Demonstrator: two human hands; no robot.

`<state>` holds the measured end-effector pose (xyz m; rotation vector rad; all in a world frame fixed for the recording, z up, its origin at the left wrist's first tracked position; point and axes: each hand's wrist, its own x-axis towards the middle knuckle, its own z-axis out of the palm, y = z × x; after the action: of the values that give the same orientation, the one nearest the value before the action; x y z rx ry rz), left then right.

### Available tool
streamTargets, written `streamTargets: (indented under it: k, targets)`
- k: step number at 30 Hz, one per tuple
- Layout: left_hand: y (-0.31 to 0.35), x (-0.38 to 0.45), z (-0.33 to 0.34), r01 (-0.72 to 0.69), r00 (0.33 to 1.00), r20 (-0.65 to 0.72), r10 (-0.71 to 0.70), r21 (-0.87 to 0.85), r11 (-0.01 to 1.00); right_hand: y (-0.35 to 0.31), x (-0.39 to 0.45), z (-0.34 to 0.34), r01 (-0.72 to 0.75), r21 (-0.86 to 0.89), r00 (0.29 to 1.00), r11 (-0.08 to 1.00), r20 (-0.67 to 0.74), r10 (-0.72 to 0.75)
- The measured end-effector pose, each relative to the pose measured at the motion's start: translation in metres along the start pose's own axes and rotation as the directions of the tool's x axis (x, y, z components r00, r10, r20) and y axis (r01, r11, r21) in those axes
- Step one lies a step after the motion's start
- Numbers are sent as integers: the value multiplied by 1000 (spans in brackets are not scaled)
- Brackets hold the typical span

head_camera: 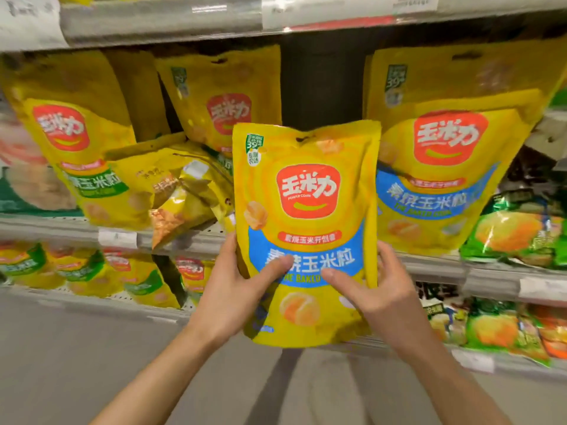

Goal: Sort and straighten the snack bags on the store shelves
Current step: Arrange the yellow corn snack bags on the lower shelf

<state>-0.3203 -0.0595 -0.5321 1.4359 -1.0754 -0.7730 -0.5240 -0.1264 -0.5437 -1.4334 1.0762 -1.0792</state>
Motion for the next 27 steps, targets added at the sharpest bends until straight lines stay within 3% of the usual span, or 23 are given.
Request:
streamTargets:
  k: [8,16,20,24,27]
  targets:
    - [30,62,0,-40,974,-222,41,10,999,-38,75,13,161,-120,984,980,-53,-168]
    - [43,104,-2,-127,940,-304,153,103,986,-49,118,30,234,-258,959,938,-97,-266]
    - [47,121,0,-171,936,-275,221,192,966,-54,129,34,193,-318,964,928,-116,-241]
    - [36,132,9,-158,962,-191,196,197,968,-48,125,33,150,-354,972,923,-118,-204]
    - [24,130,10,-152,970,-156,185,201,968,-48,114,32,187,-455,963,870,-90,-254]
